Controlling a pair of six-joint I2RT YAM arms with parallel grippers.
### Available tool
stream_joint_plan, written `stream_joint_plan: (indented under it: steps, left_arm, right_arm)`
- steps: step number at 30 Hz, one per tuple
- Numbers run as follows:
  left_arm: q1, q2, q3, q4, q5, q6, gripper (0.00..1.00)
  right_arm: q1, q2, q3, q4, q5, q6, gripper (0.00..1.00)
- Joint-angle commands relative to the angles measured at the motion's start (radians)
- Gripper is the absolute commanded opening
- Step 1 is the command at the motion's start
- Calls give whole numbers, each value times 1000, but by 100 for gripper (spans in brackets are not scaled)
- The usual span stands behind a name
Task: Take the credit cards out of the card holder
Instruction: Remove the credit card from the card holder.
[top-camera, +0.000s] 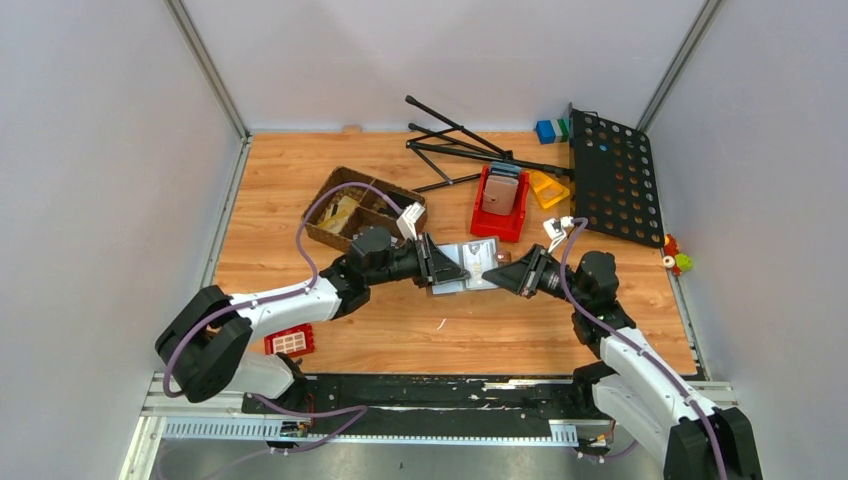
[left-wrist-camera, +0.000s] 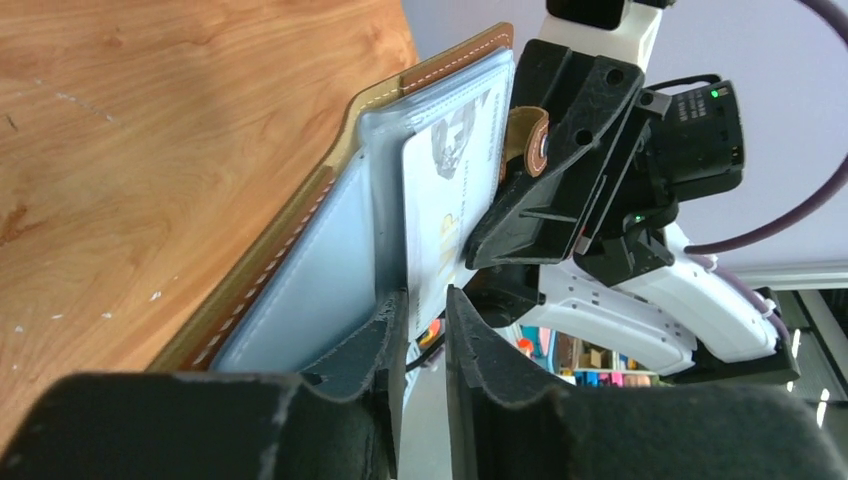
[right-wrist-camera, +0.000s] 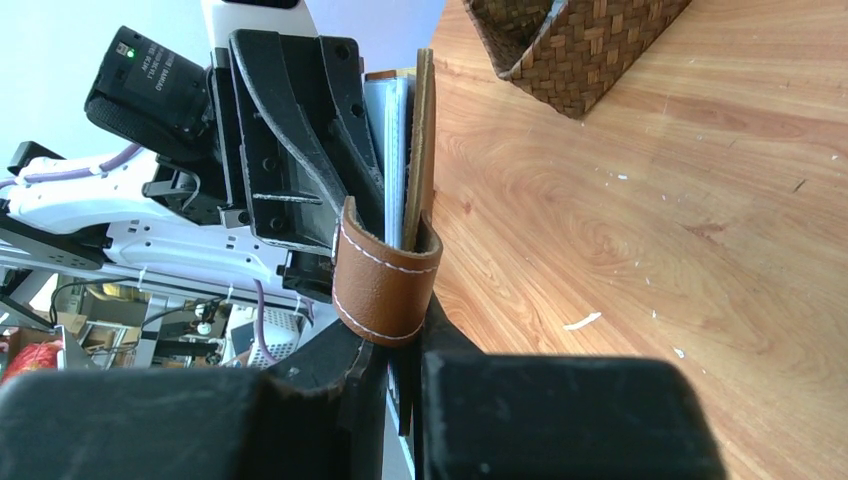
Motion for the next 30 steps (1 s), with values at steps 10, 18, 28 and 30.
stream_joint_plan:
  steps: [10, 18, 28, 30]
  left_arm:
    - [-3, 116, -57, 588, 137, -253, 12]
    - [-4, 130, -49, 692, 166, -276, 15]
    - [9, 56, -70, 521, 155, -191, 1]
    - [18, 51, -86, 537, 164, -202, 0]
  right_arm:
    - [-1, 127, -47, 263, -77, 97, 0]
    - [0, 142, -39, 306, -117, 124, 0]
    - [-2, 113, -38, 301, -100, 148, 23]
    - [-3, 114, -43, 324, -100, 166, 22]
